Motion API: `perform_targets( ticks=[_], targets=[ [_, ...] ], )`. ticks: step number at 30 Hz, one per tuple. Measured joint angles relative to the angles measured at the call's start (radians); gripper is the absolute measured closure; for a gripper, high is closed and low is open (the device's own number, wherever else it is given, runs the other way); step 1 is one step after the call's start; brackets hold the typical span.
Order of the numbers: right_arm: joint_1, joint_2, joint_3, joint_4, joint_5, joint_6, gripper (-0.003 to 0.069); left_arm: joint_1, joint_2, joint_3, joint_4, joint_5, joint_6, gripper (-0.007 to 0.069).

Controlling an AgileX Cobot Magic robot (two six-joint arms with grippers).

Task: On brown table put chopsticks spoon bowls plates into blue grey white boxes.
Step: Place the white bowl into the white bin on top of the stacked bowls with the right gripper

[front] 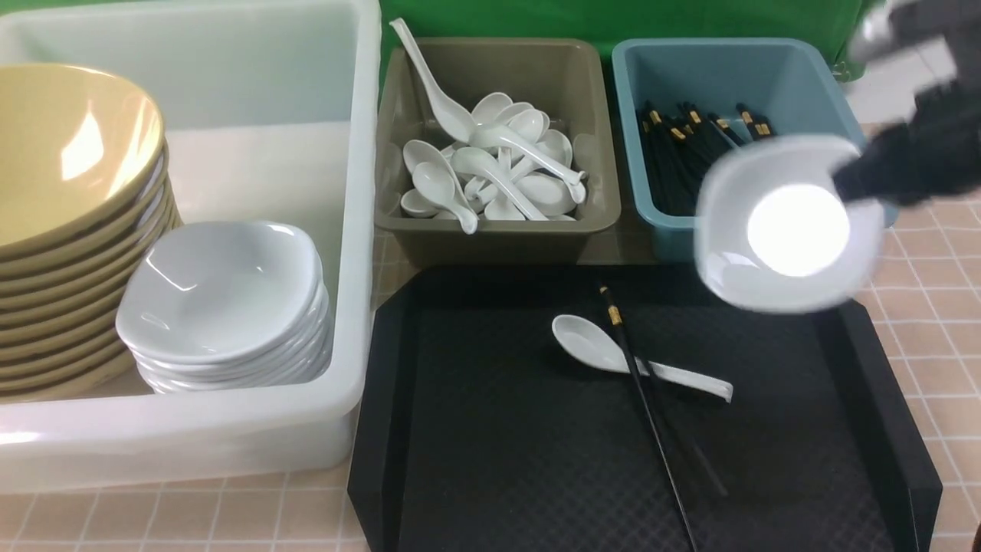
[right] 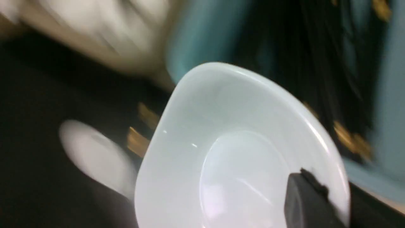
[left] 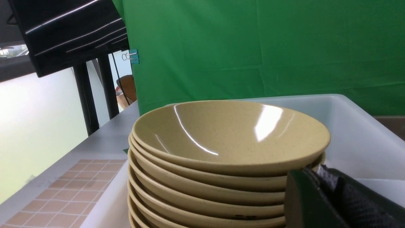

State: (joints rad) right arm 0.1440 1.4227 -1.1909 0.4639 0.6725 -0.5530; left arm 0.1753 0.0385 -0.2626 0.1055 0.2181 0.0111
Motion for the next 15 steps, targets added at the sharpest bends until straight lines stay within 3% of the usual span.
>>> perform_targets(
  ticks=[2,3,7,11,15],
  targets=[
    [0.054,0.003,-0.012,0.16,-0.022,-0.105,0.058,0.0,0.0,0.0,0.0,-0.001,0.0,0.062],
    [0.148,0.022,-0.019,0.313,-0.071,-0.221,0.058,0.0,0.0,0.0,0.0,-0.001,0.0,0.062],
    [0.382,0.139,-0.063,0.66,-0.249,-0.422,0.058,0.0,0.0,0.0,0.0,-0.001,0.0,0.062],
    [0.535,0.3,-0.18,0.773,-0.34,-0.535,0.058,0.0,0.0,0.0,0.0,-0.001,0.0,0.062],
    [0.62,0.435,-0.296,0.798,-0.412,-0.54,0.0561,0.0,0.0,0.0,0.0,-0.001,0.0,0.062]
  ],
)
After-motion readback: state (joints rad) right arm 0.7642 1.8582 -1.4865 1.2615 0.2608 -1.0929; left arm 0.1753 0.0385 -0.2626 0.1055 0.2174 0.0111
